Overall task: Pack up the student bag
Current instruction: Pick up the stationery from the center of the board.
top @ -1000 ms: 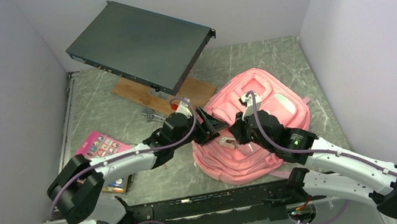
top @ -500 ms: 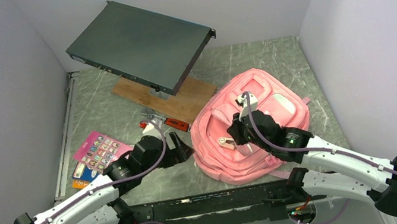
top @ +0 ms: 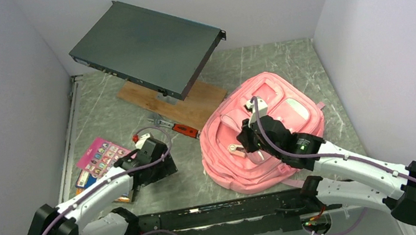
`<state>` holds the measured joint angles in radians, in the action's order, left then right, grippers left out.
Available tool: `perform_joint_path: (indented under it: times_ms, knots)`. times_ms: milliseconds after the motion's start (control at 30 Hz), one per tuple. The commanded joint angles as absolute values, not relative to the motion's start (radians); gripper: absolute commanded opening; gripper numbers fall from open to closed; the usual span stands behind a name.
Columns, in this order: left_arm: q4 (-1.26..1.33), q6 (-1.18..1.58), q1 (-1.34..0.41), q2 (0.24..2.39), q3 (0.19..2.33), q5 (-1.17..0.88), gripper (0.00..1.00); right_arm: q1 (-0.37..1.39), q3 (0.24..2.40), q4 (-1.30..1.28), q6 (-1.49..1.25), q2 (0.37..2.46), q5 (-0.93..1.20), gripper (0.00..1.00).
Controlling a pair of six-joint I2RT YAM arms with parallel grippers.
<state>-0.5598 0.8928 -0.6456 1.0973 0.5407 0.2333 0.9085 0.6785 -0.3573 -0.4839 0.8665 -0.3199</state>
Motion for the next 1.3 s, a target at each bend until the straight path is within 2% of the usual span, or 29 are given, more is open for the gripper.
perform_joint_path:
  times_ms: [0, 267, 600, 767, 867, 967, 1100, 1267]
  knots:
    - [-0.537, 0.858, -0.64, 1.18, 0.604, 0.275, 0.81, 0.914, 0.72, -0.274, -0.517, 0.848, -0.305, 0.0]
    - [-0.59, 0.858, -0.641, 1.368, 0.726, 0.357, 0.64, 0.914, 0.729, -0.271, -0.507, 0.863, -0.312, 0.0]
    - [-0.583, 0.874, -0.641, 1.453, 0.757, 0.385, 0.48, 0.914, 0.721, -0.275, -0.51, 0.862, -0.314, 0.0]
    - [-0.575, 0.895, -0.639, 1.453, 0.754, 0.377, 0.26, 0.914, 0.717, -0.275, -0.505, 0.856, -0.321, 0.0]
    - [-0.586, 0.907, -0.64, 1.42, 0.744, 0.364, 0.11, 0.914, 0.728, -0.29, -0.507, 0.856, -0.322, 0.0]
    - [-0.585, 0.91, -0.64, 1.335, 0.72, 0.344, 0.02, 0.914, 0.726, -0.29, -0.508, 0.845, -0.32, 0.0]
    - [-0.524, 0.851, -0.639, 1.169, 0.687, 0.242, 0.0, 0.914, 0.719, -0.28, -0.502, 0.841, -0.326, 0.0]
    - [-0.366, 0.836, -0.64, 1.002, 0.646, 0.002, 0.0, 0.914, 0.72, -0.267, -0.505, 0.852, -0.314, 0.0]
